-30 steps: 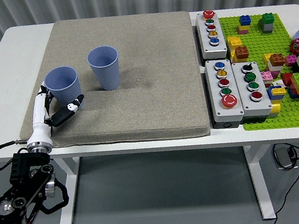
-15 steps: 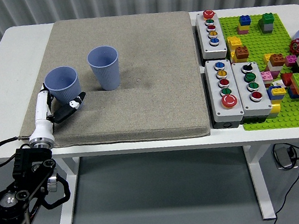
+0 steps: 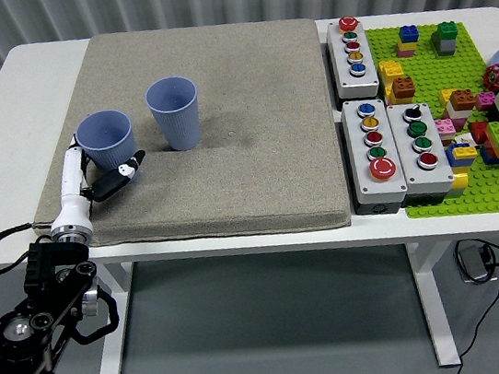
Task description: Pick cup pour cup place
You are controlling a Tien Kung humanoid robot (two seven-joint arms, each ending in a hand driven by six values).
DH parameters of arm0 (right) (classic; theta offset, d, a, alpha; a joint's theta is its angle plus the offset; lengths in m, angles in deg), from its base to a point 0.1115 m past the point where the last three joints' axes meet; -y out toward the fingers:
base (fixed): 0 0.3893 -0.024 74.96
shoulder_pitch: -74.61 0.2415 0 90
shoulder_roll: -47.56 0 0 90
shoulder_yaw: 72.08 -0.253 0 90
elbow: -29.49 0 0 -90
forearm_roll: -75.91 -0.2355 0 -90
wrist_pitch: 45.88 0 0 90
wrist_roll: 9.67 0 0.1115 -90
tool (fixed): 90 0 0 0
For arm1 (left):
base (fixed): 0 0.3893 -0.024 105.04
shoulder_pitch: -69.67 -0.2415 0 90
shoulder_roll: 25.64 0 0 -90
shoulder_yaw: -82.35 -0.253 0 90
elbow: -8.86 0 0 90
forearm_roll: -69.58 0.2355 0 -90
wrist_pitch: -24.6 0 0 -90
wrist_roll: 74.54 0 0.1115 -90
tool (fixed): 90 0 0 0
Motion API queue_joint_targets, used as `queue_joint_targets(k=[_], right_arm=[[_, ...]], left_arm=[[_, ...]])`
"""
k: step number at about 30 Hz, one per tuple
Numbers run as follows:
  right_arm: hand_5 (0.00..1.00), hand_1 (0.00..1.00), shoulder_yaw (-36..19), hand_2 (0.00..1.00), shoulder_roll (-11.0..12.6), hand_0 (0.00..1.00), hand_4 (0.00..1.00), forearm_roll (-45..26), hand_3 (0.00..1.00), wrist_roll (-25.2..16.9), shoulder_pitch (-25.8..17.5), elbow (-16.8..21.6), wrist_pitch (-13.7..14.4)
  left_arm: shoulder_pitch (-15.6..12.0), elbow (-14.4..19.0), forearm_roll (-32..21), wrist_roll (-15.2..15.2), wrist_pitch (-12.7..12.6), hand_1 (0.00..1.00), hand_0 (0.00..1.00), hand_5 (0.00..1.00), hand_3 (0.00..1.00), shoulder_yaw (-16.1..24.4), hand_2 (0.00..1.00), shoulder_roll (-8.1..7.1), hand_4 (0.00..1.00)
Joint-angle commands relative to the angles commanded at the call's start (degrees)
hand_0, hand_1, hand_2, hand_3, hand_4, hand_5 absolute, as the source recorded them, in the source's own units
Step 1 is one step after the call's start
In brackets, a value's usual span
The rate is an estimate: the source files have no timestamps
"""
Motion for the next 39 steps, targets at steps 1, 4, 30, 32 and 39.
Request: queue_joint_targets(k=[1,4,30,32,39], right_arm=[[0.34,0.55,-0.08,0.494,-0.01,0.669,0.006,0.11,0.54,0.02,0.01,0.0,-0.03],[0.338,0.55,-0.14,0.495,0.0,0.669,0.007,0.14,0.54,0.04,0.06,0.0,-0.05],[0.339,0.55,-0.22,0.494,-0.01,0.669,0.006,0.62,0.54,0.26,-0.22,0.06,-0.17],[0.339,0.55,-0.2,0.494,-0.02,0.669,0.006,0.55,0.54,0.25,-0.32,0.07,-0.17],[0.339,0.55,-0.42,0.494,0.05,0.669,0.006,0.83,0.54,0.21,-0.65,0.09,-0.2]], left_arm=[[0.0,-0.05,-0.12,0.06,-0.39,0.821,0.791,0.242,0.94,-0.06,0.902,0.01,0.909],[0.05,-0.09,-0.16,-0.34,-1.94,0.765,0.747,0.249,0.869,-0.15,0.81,0.05,0.899],[-0.8,0.93,0.39,-0.84,-5.03,0.532,0.572,0.237,0.578,0.09,0.54,0.47,0.847],[-1.2,1.62,1.71,-1.38,-5.29,0.532,0.572,0.237,0.578,0.84,0.54,0.37,0.847],[-1.4,3.49,8.94,-4.94,-5.16,0.528,0.558,0.232,0.576,2.64,0.538,-1.34,0.829]])
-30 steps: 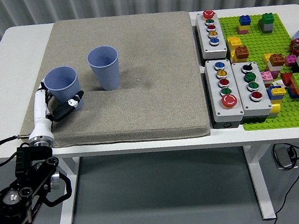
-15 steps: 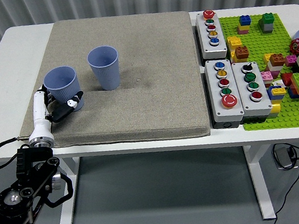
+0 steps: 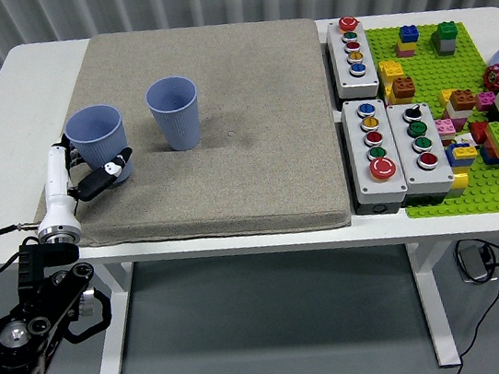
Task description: Pick cup pour cup place
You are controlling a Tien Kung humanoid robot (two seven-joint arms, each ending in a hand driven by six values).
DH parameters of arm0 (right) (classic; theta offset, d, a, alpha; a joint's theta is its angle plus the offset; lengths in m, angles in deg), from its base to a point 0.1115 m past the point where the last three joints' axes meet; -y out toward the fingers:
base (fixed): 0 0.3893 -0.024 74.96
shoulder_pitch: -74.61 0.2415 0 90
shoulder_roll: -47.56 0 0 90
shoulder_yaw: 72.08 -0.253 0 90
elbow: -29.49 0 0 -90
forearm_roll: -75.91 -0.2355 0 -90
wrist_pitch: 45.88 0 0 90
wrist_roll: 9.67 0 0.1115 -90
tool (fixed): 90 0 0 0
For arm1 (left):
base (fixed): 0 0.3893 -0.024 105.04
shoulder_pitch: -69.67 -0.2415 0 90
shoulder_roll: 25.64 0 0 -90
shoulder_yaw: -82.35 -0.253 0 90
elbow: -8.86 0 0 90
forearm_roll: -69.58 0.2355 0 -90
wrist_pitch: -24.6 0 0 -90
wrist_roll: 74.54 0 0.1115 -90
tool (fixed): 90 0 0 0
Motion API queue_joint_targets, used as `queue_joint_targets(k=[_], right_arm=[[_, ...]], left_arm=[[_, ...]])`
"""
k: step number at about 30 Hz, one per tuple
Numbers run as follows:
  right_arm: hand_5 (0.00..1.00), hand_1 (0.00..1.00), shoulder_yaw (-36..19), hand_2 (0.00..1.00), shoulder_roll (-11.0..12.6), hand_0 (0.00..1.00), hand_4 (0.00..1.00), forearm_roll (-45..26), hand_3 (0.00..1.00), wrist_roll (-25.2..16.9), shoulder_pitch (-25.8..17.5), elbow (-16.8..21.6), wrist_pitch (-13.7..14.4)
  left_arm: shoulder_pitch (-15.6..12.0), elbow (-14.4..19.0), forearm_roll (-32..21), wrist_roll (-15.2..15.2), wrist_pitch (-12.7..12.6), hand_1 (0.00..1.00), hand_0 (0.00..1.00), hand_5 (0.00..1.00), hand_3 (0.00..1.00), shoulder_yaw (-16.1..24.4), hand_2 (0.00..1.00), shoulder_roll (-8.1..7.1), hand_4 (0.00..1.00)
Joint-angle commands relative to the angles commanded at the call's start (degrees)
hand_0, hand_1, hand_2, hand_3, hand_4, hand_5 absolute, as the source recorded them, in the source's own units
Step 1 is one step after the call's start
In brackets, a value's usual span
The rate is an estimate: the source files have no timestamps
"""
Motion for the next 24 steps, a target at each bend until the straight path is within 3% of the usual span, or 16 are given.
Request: queue_joint_targets(k=[10,15,24], right_arm=[[0.336,0.55,0.15,0.495,0.25,0.669,0.005,-0.52,0.54,-0.31,0.15,-0.06,0.13],[0.335,0.55,0.41,0.495,0.34,0.669,0.006,-0.97,0.54,-0.42,0.43,-0.08,0.26],[0.333,0.55,0.73,0.494,0.43,0.669,0.006,-1.43,0.539,-0.52,0.6,-0.08,0.52]], left_arm=[[3.07,0.69,8.55,-5.06,0.99,0.526,0.542,0.232,0.578,0.75,0.536,-3.39,0.814],[4.74,0.55,11.79,-6.9,1.63,0.525,0.542,0.229,0.579,0.21,0.536,-4.31,0.808],[7.51,1.69,21.62,-11.39,5.12,0.523,0.53,0.232,0.584,-0.11,0.536,-5.66,0.805]])
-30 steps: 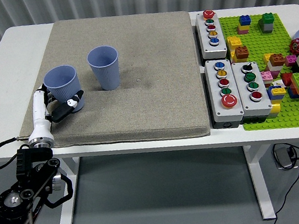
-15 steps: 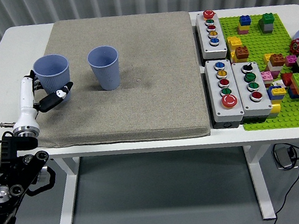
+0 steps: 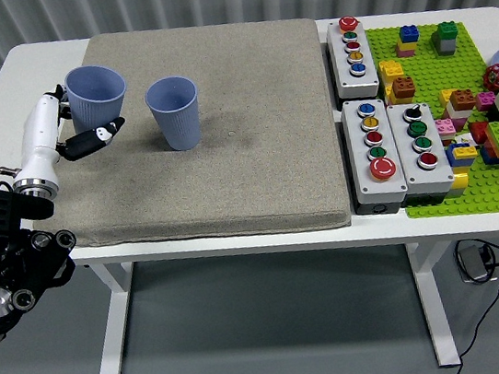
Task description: Pick cup pour cup place
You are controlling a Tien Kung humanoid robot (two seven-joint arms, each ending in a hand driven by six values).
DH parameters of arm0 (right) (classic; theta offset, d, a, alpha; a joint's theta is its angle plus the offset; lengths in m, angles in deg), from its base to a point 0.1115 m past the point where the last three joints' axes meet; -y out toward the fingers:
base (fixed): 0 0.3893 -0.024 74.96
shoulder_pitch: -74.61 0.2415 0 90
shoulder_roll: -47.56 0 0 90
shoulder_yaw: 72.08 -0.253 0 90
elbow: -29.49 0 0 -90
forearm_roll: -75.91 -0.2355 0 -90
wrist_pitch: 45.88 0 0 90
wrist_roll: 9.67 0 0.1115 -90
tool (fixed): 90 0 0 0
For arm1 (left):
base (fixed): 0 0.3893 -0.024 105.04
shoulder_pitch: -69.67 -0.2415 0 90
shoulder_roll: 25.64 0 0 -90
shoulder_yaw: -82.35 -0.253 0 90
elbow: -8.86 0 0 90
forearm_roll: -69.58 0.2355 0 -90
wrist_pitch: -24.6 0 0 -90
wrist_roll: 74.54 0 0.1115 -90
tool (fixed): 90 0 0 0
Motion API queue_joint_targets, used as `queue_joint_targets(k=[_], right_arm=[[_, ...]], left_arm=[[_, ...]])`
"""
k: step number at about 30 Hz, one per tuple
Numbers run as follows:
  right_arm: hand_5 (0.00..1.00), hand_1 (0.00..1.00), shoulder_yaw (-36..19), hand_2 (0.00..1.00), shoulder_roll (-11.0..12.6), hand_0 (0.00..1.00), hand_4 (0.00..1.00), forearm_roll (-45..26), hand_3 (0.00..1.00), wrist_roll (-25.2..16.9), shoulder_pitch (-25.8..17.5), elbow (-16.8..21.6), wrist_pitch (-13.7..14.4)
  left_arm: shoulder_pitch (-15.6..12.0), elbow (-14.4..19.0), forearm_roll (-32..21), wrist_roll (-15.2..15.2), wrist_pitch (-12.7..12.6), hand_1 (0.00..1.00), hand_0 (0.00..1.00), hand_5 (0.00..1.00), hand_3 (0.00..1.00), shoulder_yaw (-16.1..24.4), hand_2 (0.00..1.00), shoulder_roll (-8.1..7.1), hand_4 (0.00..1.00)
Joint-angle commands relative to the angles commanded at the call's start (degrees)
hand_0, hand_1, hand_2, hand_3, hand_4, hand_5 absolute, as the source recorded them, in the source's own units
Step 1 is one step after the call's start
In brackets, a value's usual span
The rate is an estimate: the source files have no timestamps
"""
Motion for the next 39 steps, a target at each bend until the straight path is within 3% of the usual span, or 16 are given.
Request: queue_joint_targets(k=[11,19,30,34,39], right_arm=[[0.331,0.55,0.2,0.492,0.1,0.669,0.006,-0.34,0.54,-0.09,0.09,0.0,0.19],[0.328,0.55,0.45,0.492,0.18,0.669,0.006,-0.71,0.54,-0.08,0.22,-0.01,0.26],[0.329,0.55,0.59,0.491,0.21,0.669,0.006,-0.84,0.539,-0.07,0.07,0.01,0.32],[0.328,0.55,0.63,0.49,0.22,0.669,0.006,-0.87,0.54,-0.07,0.04,0.02,0.35],[0.327,0.55,0.86,0.491,0.25,0.669,0.007,-1.16,0.54,-0.11,-0.03,0.02,0.4]], left_arm=[[2.13,2.23,13.0,-4.36,4.25,0.521,0.521,0.227,0.58,-0.17,0.535,-1.66,0.793],[3.74,4.21,29.08,-7.03,7.66,0.52,0.522,0.227,0.581,-0.29,0.534,-2.95,0.787],[5.26,3.1,29.72,-7.36,8.52,0.516,0.516,0.228,0.583,-1.83,0.532,-3.79,0.785],[5.67,2.7,30.74,-7.58,7.21,0.514,0.511,0.23,0.583,-2.63,0.531,-3.93,0.785],[6.45,2.75,31.64,-8.14,7.5,0.514,0.512,0.232,0.583,-3.65,0.531,-4.37,0.785]])
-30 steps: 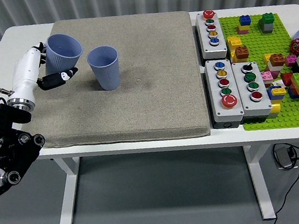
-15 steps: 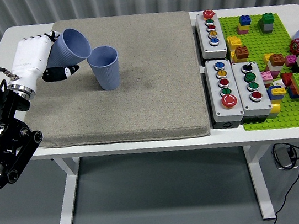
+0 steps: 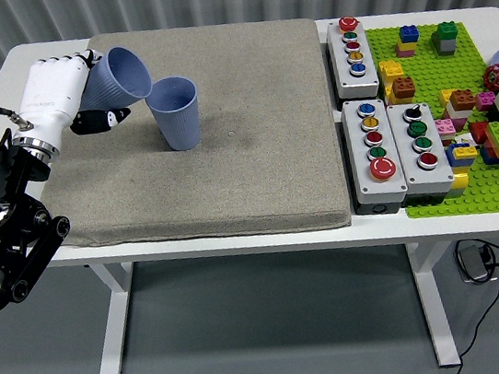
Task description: Pick cup pour cup place
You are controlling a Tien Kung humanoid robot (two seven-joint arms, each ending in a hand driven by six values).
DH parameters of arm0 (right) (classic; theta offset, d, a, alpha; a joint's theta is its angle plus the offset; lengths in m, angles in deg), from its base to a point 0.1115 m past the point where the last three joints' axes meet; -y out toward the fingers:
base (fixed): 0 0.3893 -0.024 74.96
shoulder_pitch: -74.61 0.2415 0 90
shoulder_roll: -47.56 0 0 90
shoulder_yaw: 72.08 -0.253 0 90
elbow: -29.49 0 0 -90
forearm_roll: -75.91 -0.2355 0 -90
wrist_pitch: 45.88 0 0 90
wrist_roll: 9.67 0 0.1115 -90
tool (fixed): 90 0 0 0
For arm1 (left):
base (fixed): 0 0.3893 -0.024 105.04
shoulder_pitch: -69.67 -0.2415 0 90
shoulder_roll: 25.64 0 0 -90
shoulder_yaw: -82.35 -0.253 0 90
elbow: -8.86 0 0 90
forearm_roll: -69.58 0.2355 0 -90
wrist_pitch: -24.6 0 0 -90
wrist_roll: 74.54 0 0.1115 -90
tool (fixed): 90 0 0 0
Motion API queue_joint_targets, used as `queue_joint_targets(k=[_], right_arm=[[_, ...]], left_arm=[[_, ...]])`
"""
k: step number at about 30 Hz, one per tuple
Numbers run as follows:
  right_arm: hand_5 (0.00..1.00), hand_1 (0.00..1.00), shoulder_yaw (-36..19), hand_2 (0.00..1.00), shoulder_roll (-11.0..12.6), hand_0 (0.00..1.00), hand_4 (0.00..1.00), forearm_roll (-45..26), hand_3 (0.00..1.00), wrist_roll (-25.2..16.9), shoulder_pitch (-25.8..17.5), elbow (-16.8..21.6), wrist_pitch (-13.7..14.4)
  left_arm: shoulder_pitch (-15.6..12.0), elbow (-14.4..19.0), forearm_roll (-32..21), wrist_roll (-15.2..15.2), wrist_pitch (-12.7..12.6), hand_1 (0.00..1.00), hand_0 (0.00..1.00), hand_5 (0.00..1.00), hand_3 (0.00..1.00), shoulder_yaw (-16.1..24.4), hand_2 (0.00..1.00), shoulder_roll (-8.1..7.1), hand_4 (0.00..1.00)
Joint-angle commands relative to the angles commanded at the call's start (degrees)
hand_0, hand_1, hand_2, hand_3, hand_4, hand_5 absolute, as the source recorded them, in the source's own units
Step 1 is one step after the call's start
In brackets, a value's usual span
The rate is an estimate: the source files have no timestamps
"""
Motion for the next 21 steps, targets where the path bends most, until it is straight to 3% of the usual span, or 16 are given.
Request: queue_joint_targets(k=[11,21], right_arm=[[0.329,0.55,0.53,0.49,0.15,0.669,0.008,-1.13,0.54,-0.22,-0.36,-0.05,0.15],[0.329,0.55,0.86,0.49,0.3,0.669,0.008,-1.76,0.54,-0.34,-0.03,-0.09,0.26]], left_arm=[[2.69,0.15,2.17,-1.67,0.47,0.514,0.509,0.232,0.584,-4.1,0.53,-1.32,0.785],[4.42,0.13,3.05,-2.93,1.05,0.514,0.51,0.23,0.584,-5.47,0.53,-2.38,0.785]])
